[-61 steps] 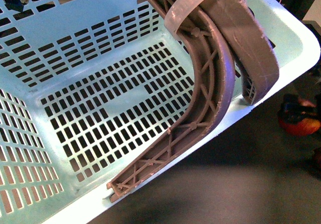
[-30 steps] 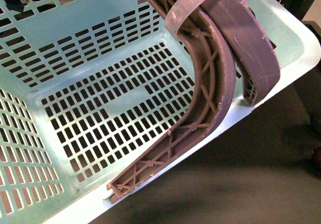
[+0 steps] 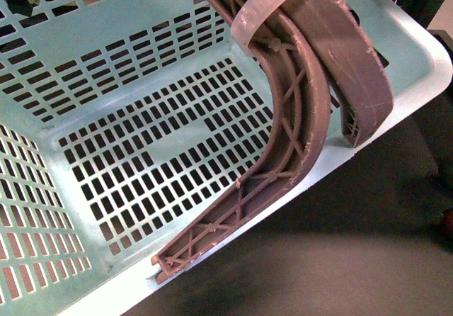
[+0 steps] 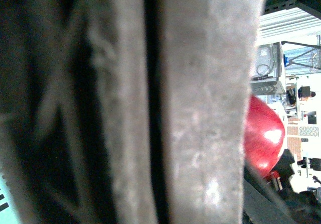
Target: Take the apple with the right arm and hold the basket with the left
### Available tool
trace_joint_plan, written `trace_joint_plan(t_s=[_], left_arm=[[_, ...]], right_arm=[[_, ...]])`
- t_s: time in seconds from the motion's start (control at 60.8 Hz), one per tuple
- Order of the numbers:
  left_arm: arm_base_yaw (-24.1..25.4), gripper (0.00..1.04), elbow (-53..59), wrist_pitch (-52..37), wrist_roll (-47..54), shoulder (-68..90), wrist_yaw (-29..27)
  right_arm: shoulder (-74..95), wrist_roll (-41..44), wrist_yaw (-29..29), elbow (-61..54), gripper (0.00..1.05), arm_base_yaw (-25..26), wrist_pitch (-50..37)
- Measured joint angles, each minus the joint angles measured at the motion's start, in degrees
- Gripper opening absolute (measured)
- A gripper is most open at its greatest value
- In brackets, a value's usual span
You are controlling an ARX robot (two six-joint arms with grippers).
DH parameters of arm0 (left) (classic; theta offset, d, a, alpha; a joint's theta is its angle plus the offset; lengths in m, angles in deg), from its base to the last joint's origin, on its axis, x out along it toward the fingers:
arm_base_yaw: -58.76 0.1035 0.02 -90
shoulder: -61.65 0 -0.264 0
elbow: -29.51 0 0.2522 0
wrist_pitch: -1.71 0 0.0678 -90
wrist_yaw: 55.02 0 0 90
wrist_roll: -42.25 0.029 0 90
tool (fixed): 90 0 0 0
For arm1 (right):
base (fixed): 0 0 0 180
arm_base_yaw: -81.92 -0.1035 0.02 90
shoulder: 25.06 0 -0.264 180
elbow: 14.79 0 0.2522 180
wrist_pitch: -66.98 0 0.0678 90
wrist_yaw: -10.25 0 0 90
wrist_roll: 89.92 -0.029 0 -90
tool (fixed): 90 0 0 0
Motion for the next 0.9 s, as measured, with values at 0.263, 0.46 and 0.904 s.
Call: trace_joint_plan(t_s=[0.263, 0.46, 0.904], left_arm=[[0.00, 0.30, 0.00, 0.00, 0.00, -0.02, 0.00], [0.00, 0.29, 0.00, 0.02, 0.20, 0.00, 0.59], [0.00, 0.29, 0.00, 0.00, -0.22, 0.17, 0.52]], right_arm=[[1.44, -0.92, -1.62, -2.51, 0.97, -4.07, 0.00], [-0.37, -0.94, -3.96, -2.51, 0.96, -1.49, -0.11], [-18.23, 6.01, -9.40, -21.90, 0.70, 23.58, -20.24]])
